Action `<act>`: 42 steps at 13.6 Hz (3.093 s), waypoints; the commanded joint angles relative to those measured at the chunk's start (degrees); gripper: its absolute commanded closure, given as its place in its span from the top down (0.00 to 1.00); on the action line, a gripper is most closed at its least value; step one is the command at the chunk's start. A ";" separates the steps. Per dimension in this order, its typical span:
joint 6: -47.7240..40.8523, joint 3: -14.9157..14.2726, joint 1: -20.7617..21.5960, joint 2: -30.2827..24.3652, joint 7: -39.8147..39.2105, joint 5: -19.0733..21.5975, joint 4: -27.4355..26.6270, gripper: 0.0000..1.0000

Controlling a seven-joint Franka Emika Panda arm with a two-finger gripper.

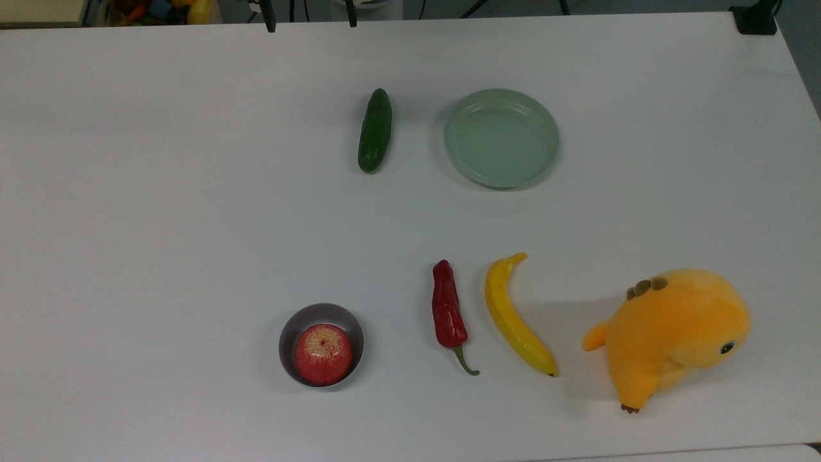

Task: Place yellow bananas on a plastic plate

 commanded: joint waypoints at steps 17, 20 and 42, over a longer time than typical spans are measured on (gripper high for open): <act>-0.21 0.19 4.26 6.54 0.94 0.13 5.43 1.00; 2.51 0.28 7.60 12.43 6.21 -0.05 11.93 1.00; 43.29 0.37 19.74 41.00 28.37 -13.14 15.64 1.00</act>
